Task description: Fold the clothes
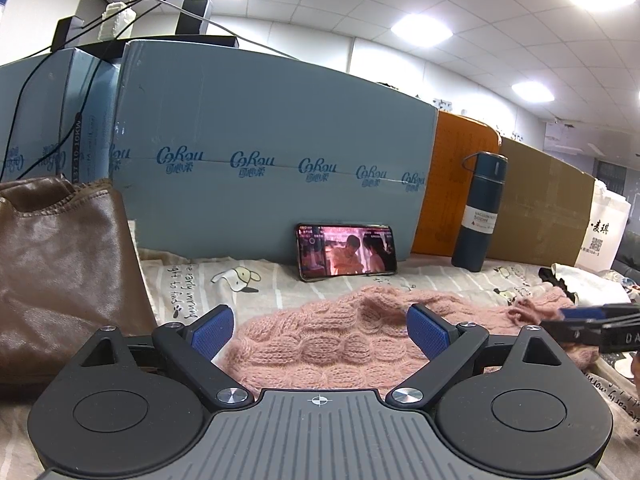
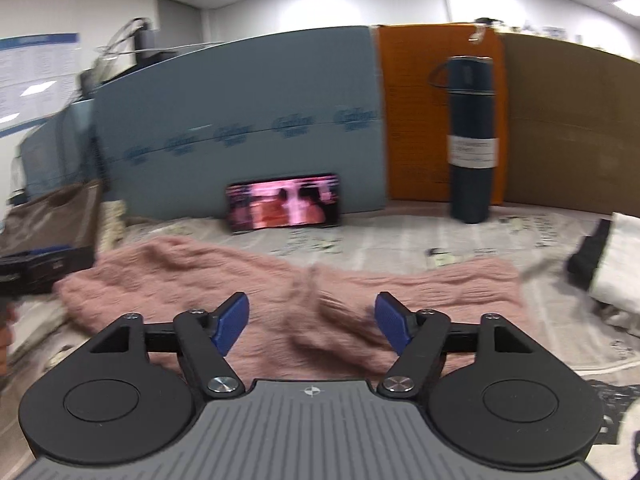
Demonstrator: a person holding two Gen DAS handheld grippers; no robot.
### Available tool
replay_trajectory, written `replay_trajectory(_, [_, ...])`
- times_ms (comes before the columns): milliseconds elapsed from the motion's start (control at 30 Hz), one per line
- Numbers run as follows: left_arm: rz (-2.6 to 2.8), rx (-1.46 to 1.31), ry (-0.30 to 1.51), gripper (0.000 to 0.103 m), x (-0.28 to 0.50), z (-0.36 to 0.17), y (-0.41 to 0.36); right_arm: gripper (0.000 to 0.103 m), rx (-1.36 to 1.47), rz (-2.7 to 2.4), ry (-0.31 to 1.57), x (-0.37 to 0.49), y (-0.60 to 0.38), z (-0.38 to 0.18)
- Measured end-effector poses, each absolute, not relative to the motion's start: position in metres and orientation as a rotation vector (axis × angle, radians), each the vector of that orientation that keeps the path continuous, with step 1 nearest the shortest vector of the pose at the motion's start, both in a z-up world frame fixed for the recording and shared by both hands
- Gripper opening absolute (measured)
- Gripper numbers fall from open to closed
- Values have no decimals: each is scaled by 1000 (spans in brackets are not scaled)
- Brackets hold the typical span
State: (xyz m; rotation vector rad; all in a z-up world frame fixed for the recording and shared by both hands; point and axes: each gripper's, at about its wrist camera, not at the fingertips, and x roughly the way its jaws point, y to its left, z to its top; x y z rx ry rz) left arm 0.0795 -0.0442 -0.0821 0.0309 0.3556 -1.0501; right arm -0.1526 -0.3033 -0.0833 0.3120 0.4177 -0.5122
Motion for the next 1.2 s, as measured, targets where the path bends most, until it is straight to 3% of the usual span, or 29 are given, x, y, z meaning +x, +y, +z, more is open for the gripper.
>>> replay_trajectory(300, [-1030, -6, 404, 96, 86, -86, -44, 75, 395, -419, 447, -145, -300, -94])
replay_trajectory(433, [-1021, -10, 414, 96, 87, -87, -44, 77, 480, -397, 275, -174, -302, -73])
replay_trajectory(533, [-1014, -15, 430, 96, 89, -88, -45, 86, 509, -504, 107, -204, -307, -57])
replay_trajectory(700, [-1006, -20, 442, 96, 89, -89, -45, 84, 659, -770, 60, -233, -339, -68])
replay_trajectory(833, [-1004, -13, 454, 96, 90, -90, -47, 78, 765, -799, 139, -232, -359, -89])
replay_trajectory(900, [-1002, -8, 464, 96, 91, -91, -48, 68, 801, -762, 188, -225, -362, -98])
replay_trajectory(967, [-1001, -4, 473, 96, 91, -92, -49, 44, 776, -753, 244, -214, -358, -104])
replay_trajectory(1067, [-1001, -2, 480, 96, 92, -93, -51, 27, 645, -755, 249, -207, -342, -99])
replay_trajectory(1200, [-1005, -3, 483, 96, 92, -94, -51, 23, 531, -708, 177, -214, -326, -83])
